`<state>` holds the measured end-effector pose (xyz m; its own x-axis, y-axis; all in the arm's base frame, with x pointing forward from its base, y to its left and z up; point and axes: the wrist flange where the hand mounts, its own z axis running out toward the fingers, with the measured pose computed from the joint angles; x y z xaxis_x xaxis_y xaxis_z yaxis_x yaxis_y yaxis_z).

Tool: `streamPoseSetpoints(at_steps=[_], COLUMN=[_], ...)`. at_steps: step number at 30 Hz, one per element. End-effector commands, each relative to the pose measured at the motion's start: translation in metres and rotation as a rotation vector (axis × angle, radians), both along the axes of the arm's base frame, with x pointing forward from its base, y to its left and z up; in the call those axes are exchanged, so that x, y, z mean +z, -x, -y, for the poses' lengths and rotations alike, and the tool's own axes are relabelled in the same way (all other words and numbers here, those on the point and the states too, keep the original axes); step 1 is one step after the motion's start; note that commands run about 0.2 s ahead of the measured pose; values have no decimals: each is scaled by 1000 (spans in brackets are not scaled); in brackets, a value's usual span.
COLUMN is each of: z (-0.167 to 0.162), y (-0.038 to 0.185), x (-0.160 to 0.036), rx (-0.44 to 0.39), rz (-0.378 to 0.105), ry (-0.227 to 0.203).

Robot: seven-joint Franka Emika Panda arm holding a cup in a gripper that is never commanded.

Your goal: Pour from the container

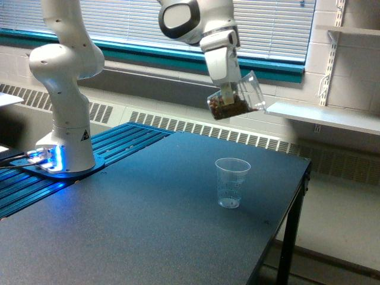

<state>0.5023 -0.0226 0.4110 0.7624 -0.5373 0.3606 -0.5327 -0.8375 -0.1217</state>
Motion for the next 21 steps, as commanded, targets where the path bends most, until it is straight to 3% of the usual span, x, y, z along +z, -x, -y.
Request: streamPoseSetpoints(at_steps=[1,4,7,12,21], z=[-17,-20,-15,-13,-16], y=[16,24,29,39,48], x=[-13,-21,-28,-39,-54], rx=[89,110,124,144,153], rz=[-15,-33,-39,-85,-129], ry=[20,17,61,83,96])
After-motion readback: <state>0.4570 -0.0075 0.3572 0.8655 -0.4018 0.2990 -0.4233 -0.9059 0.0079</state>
